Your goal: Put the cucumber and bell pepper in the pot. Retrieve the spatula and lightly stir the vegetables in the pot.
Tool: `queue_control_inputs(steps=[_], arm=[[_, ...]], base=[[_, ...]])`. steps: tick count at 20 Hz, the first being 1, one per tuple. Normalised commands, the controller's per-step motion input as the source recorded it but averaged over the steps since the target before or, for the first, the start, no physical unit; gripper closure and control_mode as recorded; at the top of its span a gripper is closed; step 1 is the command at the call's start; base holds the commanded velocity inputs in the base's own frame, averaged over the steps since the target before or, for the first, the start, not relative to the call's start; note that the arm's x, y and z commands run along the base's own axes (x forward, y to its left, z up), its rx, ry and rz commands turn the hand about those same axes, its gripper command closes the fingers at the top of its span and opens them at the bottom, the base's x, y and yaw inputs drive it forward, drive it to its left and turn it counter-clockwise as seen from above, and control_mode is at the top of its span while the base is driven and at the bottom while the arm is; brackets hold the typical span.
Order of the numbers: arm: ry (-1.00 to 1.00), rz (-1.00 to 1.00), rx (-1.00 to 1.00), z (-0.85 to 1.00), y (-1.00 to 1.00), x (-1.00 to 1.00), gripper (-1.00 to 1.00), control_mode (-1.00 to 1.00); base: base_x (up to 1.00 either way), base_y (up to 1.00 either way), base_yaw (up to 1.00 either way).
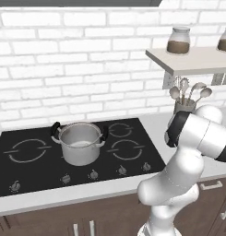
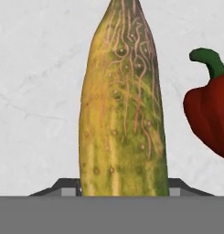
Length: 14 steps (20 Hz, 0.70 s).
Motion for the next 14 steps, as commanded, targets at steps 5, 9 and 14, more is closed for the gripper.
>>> queue_control_inputs(steps=[5, 9, 14], arm=[[-0.01, 0.13, 0.00, 0.05, 0.46, 0.00, 1.00, -1.00], [-0.04, 0.30, 0.00, 0.22, 0.99, 0.00, 1.00, -1.00], [-0.02, 0.38, 0.00, 0.39, 0.98, 0.00, 1.00, -1.00]], base=[[0.00, 0.00, 0.00], [0.00, 0.00, 0.00], [0.00, 0.00, 0.00]])
